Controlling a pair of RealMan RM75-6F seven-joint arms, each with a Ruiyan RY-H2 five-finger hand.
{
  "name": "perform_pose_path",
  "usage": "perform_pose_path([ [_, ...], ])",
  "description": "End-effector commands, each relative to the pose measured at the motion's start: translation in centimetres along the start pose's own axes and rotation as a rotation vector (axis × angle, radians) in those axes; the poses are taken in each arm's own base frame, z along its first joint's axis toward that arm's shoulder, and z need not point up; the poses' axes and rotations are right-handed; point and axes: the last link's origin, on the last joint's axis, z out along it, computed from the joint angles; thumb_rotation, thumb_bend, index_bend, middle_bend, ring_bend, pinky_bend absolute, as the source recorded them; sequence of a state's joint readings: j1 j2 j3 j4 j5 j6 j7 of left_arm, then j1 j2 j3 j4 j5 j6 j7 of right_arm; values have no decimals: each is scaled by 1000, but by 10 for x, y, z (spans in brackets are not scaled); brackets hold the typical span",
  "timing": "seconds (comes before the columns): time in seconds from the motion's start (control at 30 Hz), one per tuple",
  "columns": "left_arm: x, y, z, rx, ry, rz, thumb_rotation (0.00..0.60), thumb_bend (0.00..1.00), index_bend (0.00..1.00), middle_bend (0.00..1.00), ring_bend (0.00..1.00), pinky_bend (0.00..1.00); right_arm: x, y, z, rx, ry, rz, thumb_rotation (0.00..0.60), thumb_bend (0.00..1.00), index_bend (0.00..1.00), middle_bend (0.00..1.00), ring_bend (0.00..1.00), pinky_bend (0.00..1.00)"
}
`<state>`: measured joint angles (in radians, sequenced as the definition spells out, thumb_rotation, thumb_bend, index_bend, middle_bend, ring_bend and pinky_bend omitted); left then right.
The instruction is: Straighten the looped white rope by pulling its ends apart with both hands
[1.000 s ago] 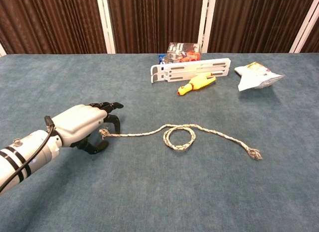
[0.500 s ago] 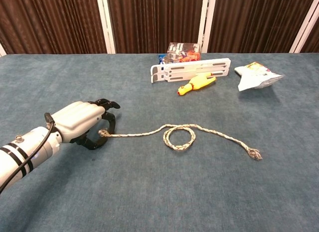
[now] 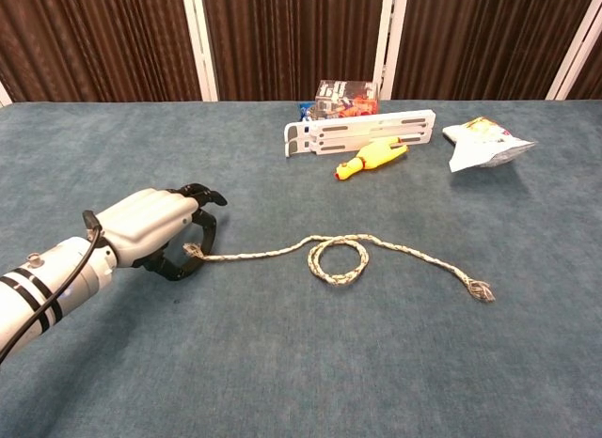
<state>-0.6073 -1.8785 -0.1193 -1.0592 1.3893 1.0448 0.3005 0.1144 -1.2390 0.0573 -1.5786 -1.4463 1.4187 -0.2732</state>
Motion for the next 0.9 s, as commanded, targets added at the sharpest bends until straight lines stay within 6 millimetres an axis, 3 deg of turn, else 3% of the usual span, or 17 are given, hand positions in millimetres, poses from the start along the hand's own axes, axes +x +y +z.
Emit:
perform_pose_path([
  [0.03,2,-1,-1,1,11,-5,600,444,588,117,0,193,0,0,0,2,1,0,600,358,0,0,0,0],
  [0.23,6,-6,-6,4,30,-5,600,444,607,120,0,196,-2,-3,-1,18,-2,-4,600,358,0,0,0,0],
  [0.4,10,-13,-17,-1,42,0,600,444,606,122,0,196,-12,-17,5,93,13,7,600,358,0,0,0,0],
  [0.6,13,-19,-28,0,41,6,600,446,603,122,0,196,-40,-59,15,206,-18,-9,600,358,163,0,0,0],
  [0.73,13,-23,-36,8,52,-5,600,445,600,124,0,196,-57,-92,18,248,-64,-19,600,358,193,0,0,0],
  [0.9,16,-31,-42,21,54,-12,600,445,601,125,0,196,-73,-128,19,282,-94,13,600,358,298,0,0,0],
])
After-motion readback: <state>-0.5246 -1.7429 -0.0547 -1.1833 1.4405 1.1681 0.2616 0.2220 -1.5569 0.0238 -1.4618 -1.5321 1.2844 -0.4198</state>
